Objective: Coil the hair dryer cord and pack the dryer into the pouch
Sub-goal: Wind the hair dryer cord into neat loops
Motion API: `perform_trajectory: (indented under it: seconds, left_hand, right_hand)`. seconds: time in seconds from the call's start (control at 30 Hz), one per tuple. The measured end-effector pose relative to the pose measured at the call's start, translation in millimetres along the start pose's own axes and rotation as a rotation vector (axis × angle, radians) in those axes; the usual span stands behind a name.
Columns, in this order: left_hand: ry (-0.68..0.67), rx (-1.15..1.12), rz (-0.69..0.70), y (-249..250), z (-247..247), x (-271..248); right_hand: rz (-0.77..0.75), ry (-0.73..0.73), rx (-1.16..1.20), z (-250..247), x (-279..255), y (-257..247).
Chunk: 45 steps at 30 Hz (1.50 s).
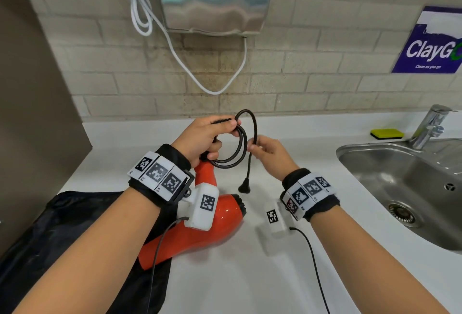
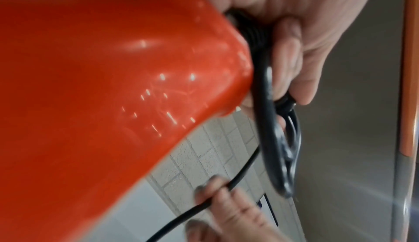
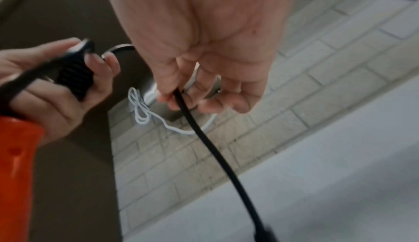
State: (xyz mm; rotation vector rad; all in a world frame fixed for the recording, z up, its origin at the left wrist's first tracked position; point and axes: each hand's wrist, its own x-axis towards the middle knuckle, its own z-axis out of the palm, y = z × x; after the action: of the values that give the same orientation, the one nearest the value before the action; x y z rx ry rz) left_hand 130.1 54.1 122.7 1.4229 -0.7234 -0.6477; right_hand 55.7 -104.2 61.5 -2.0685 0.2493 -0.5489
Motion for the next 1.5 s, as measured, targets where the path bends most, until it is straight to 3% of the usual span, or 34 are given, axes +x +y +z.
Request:
perform_trajectory:
  seconds: [0.13, 0.23, 0.37, 0.47, 0.57, 0.63, 0.73, 0.9, 1.07, 1.17, 1.27, 1.37, 1.5]
  left_hand:
    - [0.031, -0.034, -0.006, -0.9, 0.3, 1.8]
    - [0.037, -0.034, -0.006, -1.3, -4.0, 2.6]
    - [0.013, -0.021, -0.018, -1.5, -5.8, 3.6]
    - [0.037, -0.046, -0.021, -2.3, -5.4, 5.2]
    - [0.078, -0.074, -0.019, -3.2, -6.1, 6.6]
    - [0.085, -0.073, -0.018, -3.5, -6.3, 6.8]
    - [0.085, -0.067, -0.009, -3.0, -5.8, 5.7]
    - [0.095, -0.059, -0.001, -1.1, -5.3, 2.7]
    - [0.069, -0.045, 0.011, -1.1, -3.3, 1.0]
    - [0.021, -0.022, 0.023, -1.1, -1.2, 0.7]
    - [-0.037, -0.012, 0.021, -1.1, 3.9, -0.6]
    - [-0.035, -0.007, 0.039, -2.6, 10.2, 0.3]
    - [0.012, -0.026, 0.034, -3.6, 8.6, 2.8]
  right_hand:
    - [0.263, -0.177, -0.125, 9.9, -10.9, 26.5]
    - [0.366, -0.248, -0.269, 10.4, -17.2, 46.9]
    - [0.452, -0.163, -0.158, 0.8, -15.5, 50.4]
    - [0.346, 0.050, -0.002, -12.7, -8.6, 27.7]
    - [0.141, 0.271, 0.213, -20.9, -5.5, -8.9]
    - [0.028, 0.302, 0.421, -21.2, -9.0, -35.0]
    - [-0.105, 0.196, 0.623, -15.2, -18.1, -64.1]
    - [-0.152, 0.121, 0.474, 6.9, -22.6, -62.1]
    - [-0.289, 0.273, 0.025, 24.8, -22.1, -51.3]
    - [-0.336, 0.382, -0.110, 34.4, -20.2, -49.2]
    - [-0.327, 0.453, 0.032, 41.0, -11.4, -45.4]
    - [-0.260, 0.389, 0.260, 45.7, -0.4, -39.6]
    - [-0.285, 0.231, 0.099, 32.6, -7.7, -31.5]
